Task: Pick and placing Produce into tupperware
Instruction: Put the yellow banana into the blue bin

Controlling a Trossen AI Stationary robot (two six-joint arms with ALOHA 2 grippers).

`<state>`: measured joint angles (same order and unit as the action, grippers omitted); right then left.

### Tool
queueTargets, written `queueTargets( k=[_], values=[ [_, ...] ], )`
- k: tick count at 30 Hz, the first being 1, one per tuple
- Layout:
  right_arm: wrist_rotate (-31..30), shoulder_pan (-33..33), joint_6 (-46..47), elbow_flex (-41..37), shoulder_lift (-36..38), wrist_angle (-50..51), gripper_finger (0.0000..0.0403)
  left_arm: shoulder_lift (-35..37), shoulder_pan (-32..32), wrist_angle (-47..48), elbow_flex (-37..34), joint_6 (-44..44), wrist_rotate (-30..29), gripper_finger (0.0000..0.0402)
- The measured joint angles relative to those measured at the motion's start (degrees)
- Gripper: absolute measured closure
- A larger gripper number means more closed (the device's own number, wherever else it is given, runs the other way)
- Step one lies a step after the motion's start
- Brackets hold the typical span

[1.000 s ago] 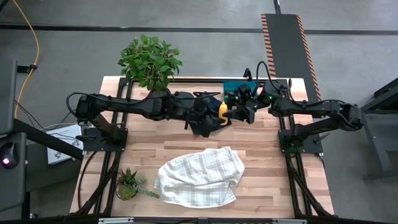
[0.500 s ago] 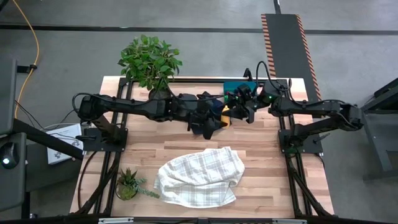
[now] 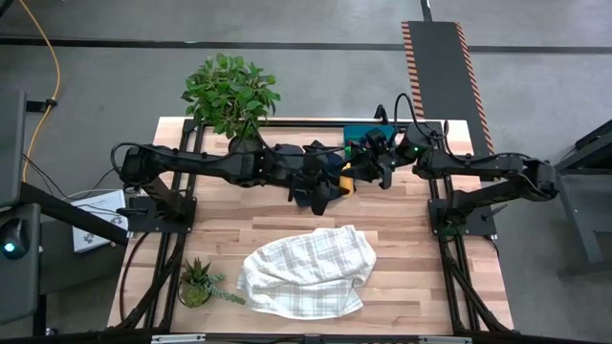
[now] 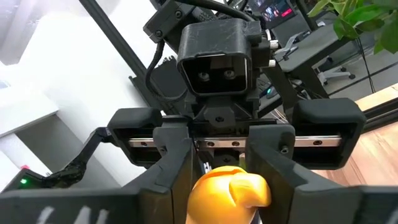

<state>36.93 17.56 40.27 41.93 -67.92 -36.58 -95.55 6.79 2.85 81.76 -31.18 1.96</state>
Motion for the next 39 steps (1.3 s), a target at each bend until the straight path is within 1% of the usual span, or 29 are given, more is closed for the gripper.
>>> queueTargets(
  k=[3,7,10,19,23,27,31,39],
  values=[
    [0.0,0.0,0.0,0.0,0.0,0.0,0.0279,0.1,0.0,0.0,0.0,0.0,0.0,0.0265],
    [-0.1,0.0,0.0,0.0,0.0,-0.1,0.0279,0.1,0.0,0.1,0.0,-0.1,-0.7,0.0242],
    [0.0,0.0,-0.2,0.0,0.0,0.3,0.028,0.1,0.0,0.0,0.0,-0.4,-1.2,0.0214],
    [0.0,0.0,0.0,0.0,0.0,0.4,0.0281,0.4,0.0,0.0,0.0,-1.0,-1.1,0.0112],
    [0.0,0.0,0.0,0.0,0.0,0.4,0.0292,0.3,0.0,0.1,0.0,-1.0,-1.0,0.0085],
    [0.0,0.0,0.2,0.0,0.0,0.4,0.0317,0.3,0.0,0.2,0.0,-1.2,0.2,0.0076],
    [0.0,0.2,0.2,0.0,0.0,0.9,0.0337,0.3,0.0,2.1,0.0,-1.9,2.0,0.0083],
    [0.0,0.5,-0.2,0.0,0.0,1.9,0.0345,0.3,0.0,4.7,0.0,-2.1,5.2,0.0107]
  ],
)
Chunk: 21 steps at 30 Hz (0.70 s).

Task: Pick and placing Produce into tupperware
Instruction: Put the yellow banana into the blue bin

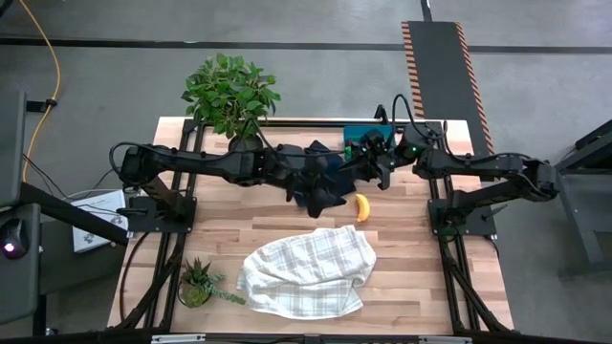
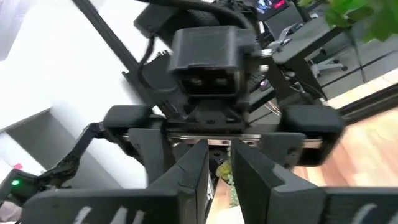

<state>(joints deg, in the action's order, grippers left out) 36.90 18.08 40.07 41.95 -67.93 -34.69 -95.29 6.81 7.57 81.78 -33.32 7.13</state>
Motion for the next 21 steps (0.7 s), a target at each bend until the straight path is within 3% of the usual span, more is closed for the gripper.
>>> queueTargets(
  k=[6,13,18,21],
  values=[
    [-0.4,4.7,1.6,0.0,0.2,7.1,0.0345,0.0,0.0,0.0,0.0,0.0,4.3,0.0122],
    [-1.1,9.2,-0.2,0.6,2.5,31.0,0.034,0.4,0.0,2.5,0.0,-0.2,11.7,0.0149],
    [-14.6,5.7,-12.9,9.6,2.5,58.5,0.0324,3.1,-0.1,11.5,0.0,0.4,12.7,0.0184],
    [-23.7,3.3,-15.5,14.6,0.7,69.6,0.0306,5.2,0.0,18.1,0.0,2.5,11.6,0.0208]
  ],
)
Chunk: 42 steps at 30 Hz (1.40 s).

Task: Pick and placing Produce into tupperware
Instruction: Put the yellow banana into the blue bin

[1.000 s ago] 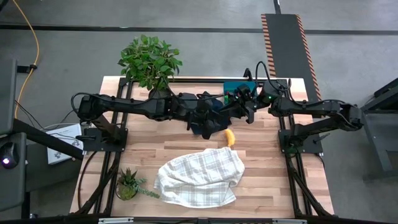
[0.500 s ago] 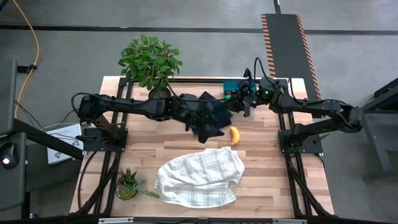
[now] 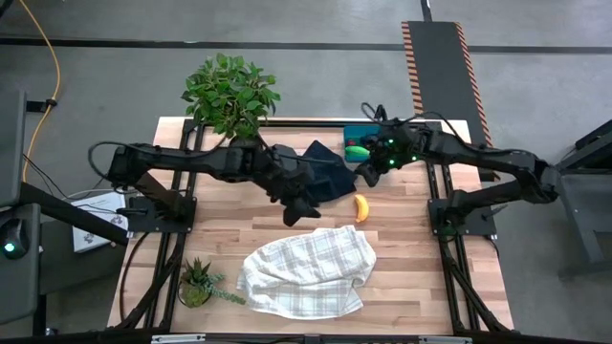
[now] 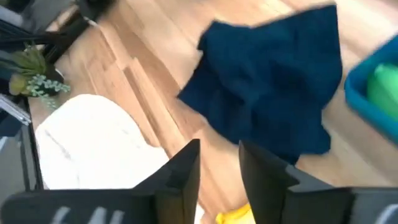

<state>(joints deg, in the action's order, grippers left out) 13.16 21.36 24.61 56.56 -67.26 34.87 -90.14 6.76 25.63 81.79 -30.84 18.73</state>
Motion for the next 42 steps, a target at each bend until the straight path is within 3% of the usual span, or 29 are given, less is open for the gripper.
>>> queueTargets(
  k=[10,14,21,31,42],
  values=[
    [-0.4,-3.9,17.7,1.6,-5.1,5.3,0.0171,7.3,0.0,20.8,0.0,7.4,-3.6,0.0263],
    [-1.0,-6.6,24.2,1.6,-8.5,6.5,0.0139,10.9,0.0,27.5,0.0,11.6,-5.7,0.0279],
    [-1.5,-10.1,33.4,2.7,-15.9,10.8,0.0134,17.8,0.0,31.9,0.0,17.7,-5.9,0.0302],
    [-5.9,-12.0,36.6,9.7,-26.5,19.1,0.0134,23.4,0.0,36.3,0.0,22.8,-8.5,0.0314],
    [-10.3,-11.6,40.7,9.7,-29.6,21.6,0.0134,24.4,0.0,42.5,0.0,24.0,-8.5,0.0316]
  ],
)
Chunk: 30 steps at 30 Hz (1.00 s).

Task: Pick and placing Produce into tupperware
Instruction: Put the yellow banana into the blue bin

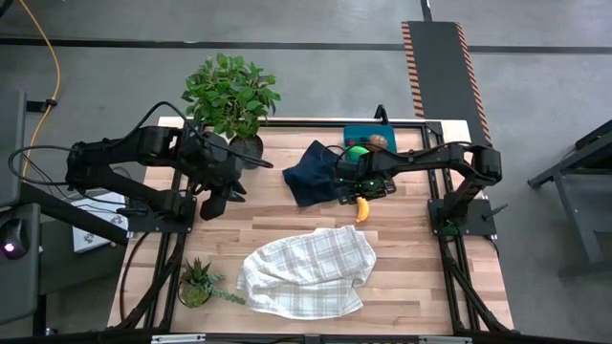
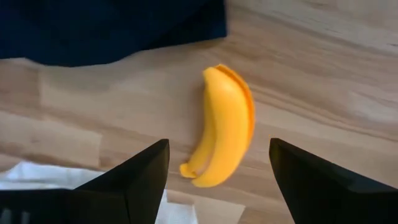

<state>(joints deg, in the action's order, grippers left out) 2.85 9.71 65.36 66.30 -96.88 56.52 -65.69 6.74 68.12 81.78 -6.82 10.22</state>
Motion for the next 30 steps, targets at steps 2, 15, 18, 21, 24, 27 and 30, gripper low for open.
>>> queueTargets(
  k=[2,15,18,21,24,27,30],
  values=[
    [-0.3,0.3,0.3,0.0,0.0,1.2,0.0134,0.0,0.0,0.3,0.0,0.2,0.0,0.0316],
    [2.8,0.4,5.4,-7.5,0.0,-6.7,0.0135,0.4,0.0,1.1,0.0,1.5,0.2,0.0318],
    [3.3,0.4,5.6,-8.5,0.0,-7.1,0.0135,0.4,0.0,1.1,0.0,2.0,0.2,0.0318],
    [3.9,0.4,6.5,-9.8,0.0,-8.7,0.0135,0.6,0.0,1.1,0.0,2.1,0.2,0.0318],
    [5.0,0.4,7.0,-11.0,0.0,-9.9,0.0135,0.5,0.0,1.1,0.0,2.3,0.2,0.0318],
    [5.2,0.4,7.3,-11.1,0.0,-10.0,0.0135,0.5,0.0,1.1,0.0,2.3,0.1,0.0318],
    [5.0,0.4,7.3,-11.1,0.0,-9.8,0.0144,0.5,0.0,1.1,0.0,2.5,-0.3,0.0318]
  ],
)
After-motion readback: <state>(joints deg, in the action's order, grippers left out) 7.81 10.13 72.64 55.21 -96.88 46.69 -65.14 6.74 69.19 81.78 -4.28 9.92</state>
